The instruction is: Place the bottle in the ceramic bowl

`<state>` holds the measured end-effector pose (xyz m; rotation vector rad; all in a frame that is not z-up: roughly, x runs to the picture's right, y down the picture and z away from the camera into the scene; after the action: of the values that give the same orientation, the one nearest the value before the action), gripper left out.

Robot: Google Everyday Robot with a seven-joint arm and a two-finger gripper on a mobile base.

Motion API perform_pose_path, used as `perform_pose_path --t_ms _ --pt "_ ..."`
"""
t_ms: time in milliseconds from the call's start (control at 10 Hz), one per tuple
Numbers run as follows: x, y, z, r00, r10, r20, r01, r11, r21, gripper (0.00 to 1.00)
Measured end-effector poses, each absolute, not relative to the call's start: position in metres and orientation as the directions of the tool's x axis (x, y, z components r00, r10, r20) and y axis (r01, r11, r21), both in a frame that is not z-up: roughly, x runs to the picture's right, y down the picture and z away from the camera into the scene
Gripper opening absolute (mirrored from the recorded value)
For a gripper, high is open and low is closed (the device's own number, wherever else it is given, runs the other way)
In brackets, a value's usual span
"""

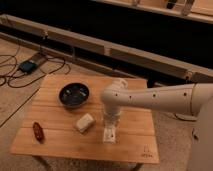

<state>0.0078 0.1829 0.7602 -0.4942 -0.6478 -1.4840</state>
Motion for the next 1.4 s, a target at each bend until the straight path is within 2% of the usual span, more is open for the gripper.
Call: perform_pose_path --t_ms 400,800,1400 --pt "-0.058 0.149 0.756 -0.254 -0.719 0.647 0.955 -0.082 0.283 0.0" --pt "-0.111 0.118 0.787 -0.433 -0.686 0.584 0.886 -0.208 0.414 0.0" --pt "-0.18 0.069 0.827 -0.601 -0.637 0.483 0.785 -0.355 0.508 0.0"
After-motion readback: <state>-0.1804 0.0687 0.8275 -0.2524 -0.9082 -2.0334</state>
